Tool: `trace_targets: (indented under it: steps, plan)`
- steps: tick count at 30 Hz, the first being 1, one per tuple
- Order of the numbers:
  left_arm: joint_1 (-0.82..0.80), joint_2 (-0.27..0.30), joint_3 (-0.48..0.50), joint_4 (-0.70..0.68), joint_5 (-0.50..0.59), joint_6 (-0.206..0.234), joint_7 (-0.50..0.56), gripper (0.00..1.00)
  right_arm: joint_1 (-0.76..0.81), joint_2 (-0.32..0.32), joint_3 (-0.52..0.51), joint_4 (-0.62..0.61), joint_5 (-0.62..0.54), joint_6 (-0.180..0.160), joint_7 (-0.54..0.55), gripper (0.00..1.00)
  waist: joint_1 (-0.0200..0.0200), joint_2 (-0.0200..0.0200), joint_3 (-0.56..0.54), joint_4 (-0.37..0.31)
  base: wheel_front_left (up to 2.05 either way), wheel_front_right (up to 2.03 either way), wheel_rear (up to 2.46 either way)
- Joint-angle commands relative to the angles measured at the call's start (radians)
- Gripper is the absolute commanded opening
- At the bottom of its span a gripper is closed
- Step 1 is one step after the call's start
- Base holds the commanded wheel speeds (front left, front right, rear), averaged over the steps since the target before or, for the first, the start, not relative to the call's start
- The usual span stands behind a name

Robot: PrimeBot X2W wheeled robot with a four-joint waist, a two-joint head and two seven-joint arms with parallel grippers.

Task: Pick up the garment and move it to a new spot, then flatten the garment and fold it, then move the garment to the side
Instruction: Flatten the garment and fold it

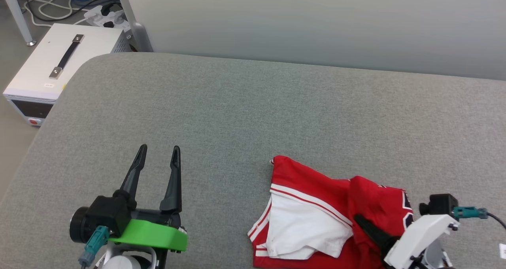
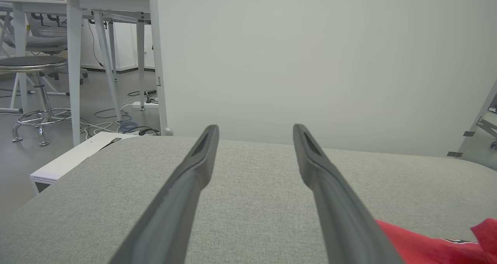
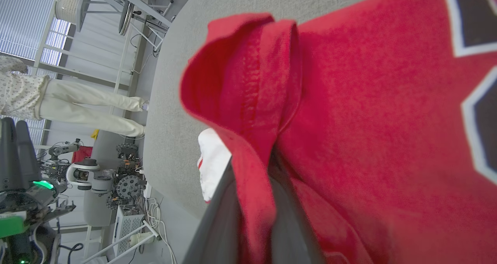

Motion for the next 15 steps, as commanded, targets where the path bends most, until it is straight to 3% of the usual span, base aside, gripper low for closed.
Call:
trace_targets:
  steps: [1, 15]
  plan:
    - [0.006, 0.002, 0.002, 0.003, -0.011, -0.003, -0.006, 1.0, -0.022, 0.003, 0.025, 0.016, 0.03, -0.001, -0.026, 0.0, 0.0, 0.0, 0.001, 0.004, 0.0, 0.0, 0.0]
    - [-0.004, 0.005, -0.009, 0.002, -0.009, -0.003, -0.006, 1.0, -0.169, 0.003, 0.27, 0.205, 0.149, -0.001, -0.239, 0.0, 0.0, 0.0, 0.019, 0.034, 0.0, 0.0, 0.0]
